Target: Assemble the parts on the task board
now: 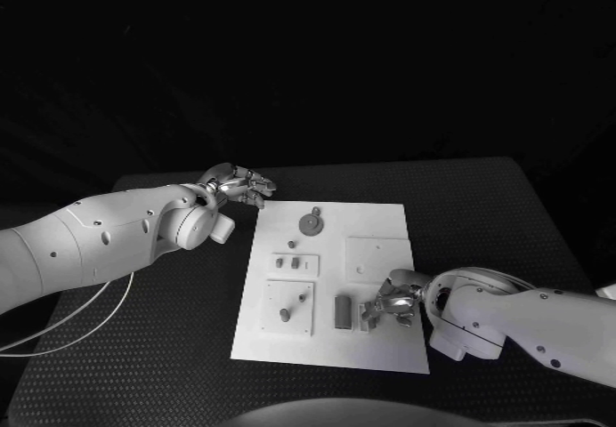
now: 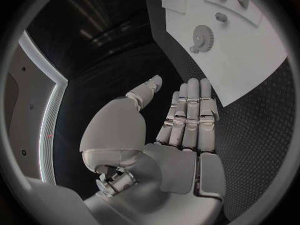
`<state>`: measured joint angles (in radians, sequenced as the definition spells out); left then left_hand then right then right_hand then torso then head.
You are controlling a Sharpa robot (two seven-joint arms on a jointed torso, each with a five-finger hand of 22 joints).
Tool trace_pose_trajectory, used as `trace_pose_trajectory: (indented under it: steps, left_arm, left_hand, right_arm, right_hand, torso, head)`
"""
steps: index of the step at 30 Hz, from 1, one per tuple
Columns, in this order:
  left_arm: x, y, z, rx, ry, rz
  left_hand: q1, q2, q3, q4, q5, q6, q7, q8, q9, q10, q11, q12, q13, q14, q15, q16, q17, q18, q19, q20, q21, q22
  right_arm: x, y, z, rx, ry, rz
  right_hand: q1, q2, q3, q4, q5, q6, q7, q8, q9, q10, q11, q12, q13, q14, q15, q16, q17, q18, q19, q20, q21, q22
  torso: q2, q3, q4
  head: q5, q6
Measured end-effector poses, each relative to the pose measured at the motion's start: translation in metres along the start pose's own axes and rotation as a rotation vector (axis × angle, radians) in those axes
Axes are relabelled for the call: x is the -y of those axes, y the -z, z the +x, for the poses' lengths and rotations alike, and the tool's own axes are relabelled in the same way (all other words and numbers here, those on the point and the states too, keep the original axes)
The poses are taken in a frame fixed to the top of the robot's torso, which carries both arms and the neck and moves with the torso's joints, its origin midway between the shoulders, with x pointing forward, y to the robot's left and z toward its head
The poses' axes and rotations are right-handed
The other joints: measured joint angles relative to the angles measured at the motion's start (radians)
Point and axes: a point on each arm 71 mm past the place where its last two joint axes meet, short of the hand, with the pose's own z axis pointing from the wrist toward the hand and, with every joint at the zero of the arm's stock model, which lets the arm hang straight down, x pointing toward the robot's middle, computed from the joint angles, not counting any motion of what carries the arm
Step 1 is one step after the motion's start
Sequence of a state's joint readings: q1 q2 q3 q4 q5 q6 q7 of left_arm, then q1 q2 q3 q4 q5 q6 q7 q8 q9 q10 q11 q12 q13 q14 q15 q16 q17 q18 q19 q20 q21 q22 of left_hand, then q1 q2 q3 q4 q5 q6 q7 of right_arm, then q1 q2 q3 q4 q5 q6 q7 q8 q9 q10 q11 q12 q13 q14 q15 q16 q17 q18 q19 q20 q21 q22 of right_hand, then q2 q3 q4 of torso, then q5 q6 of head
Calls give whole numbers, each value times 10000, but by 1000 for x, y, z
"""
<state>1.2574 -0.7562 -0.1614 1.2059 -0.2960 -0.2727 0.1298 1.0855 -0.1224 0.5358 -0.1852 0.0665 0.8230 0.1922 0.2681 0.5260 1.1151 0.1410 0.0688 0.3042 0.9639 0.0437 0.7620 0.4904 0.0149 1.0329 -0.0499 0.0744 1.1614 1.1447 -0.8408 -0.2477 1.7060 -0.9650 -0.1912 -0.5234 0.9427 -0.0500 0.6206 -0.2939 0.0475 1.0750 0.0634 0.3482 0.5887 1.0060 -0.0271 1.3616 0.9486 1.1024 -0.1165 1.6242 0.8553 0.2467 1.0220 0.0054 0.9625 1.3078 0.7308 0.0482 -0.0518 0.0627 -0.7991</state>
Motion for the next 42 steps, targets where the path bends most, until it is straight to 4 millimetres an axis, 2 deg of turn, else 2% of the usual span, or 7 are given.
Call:
trace_pose_trajectory:
  steps: [5, 6, 9, 42]
  left_arm:
    - [0, 0, 1, -13, 1, 3]
    - [0, 0, 1, -15, 1, 3]
    - [0, 0, 1, -16, 1, 3]
    - [0, 0, 0, -3, -2, -10]
  left_hand:
    - [0, 0, 0, 0, 0, 0, 0, 0, 0, 0, 0, 0, 0, 0, 0, -36, 9, -1, 0, 0, 0, 0]
    - [0, 0, 0, 0, 0, 0, 0, 0, 0, 1, 0, 0, 0, 0, 0, -36, 9, 0, 0, 0, 0, -1]
    - [0, 0, 0, 0, 0, 0, 0, 0, 0, 1, -1, 0, 0, 0, 0, -36, 9, 0, 0, 0, 0, -1]
    - [0, 0, 0, 0, 0, 0, 0, -1, 0, 3, -3, 0, 0, 0, 0, -35, 25, -1, 0, 0, 0, -4]
  right_arm:
    - [-2, -1, 2, -49, -52, -25]
    - [-2, -1, 2, -59, -60, -27]
    - [-2, -2, 2, -46, -93, -27]
    - [-4, -3, 4, -116, -265, -138]
  right_hand:
    - [0, 0, -1, 0, 0, 0, 1, -22, -2, 0, 0, 0, 0, 0, 2, 0, 0, -8, 0, 1, 0, -1]
    - [0, 0, -1, 0, 0, 0, 0, -25, -3, 0, 0, 0, -1, 0, 2, 0, 0, -57, 0, 1, -1, -1]
    - [0, 0, -1, 0, -1, 0, 1, -29, -5, 0, 0, 1, -1, 0, 3, 0, 0, 25, 1, 1, -1, -1]
    - [1, 1, -42, 15, -21, 9, 14, 12, 11, 0, 0, -37, 16, 51, 16, 0, -27, 61, 72, 0, -1, -3]
  torso:
    - [0, 5, 0]
    - [0, 8, 0]
    - [0, 9, -2]
    - [1, -3, -1]
  head:
    - [58, 7]
    - [67, 11]
    - [81, 15]
    - [76, -23]
